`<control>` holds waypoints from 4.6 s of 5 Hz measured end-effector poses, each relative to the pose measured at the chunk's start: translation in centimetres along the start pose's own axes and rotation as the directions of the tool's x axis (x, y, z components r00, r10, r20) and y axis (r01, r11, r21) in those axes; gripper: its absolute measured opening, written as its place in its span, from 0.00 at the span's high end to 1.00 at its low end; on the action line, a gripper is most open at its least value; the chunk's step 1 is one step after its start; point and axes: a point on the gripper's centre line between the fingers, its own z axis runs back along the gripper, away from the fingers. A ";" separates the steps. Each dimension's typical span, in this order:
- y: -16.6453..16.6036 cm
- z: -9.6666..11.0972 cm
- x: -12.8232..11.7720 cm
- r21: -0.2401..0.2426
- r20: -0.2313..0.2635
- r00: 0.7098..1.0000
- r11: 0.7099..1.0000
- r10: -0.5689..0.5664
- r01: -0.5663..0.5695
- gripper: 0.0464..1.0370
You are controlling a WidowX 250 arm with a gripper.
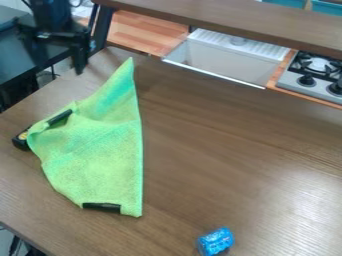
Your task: Unfold the cloth from bottom left to top right
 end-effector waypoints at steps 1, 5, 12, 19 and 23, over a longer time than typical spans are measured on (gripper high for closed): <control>0.8 -0.6 -0.4 0.023 -0.001 0.999 0.998 -0.050 0.050 0.04; 1.9 -6.8 -0.5 0.140 0.025 0.997 0.988 -0.069 0.065 0.04; 2.3 -8.5 -2.3 0.174 -0.023 0.989 0.973 -0.147 0.149 0.89; -13.7 -4.0 0.5 -0.015 -0.031 0.995 0.996 -0.092 0.091 1.00; -23.0 -3.0 4.7 -0.062 -0.119 0.993 0.998 -0.022 0.015 1.00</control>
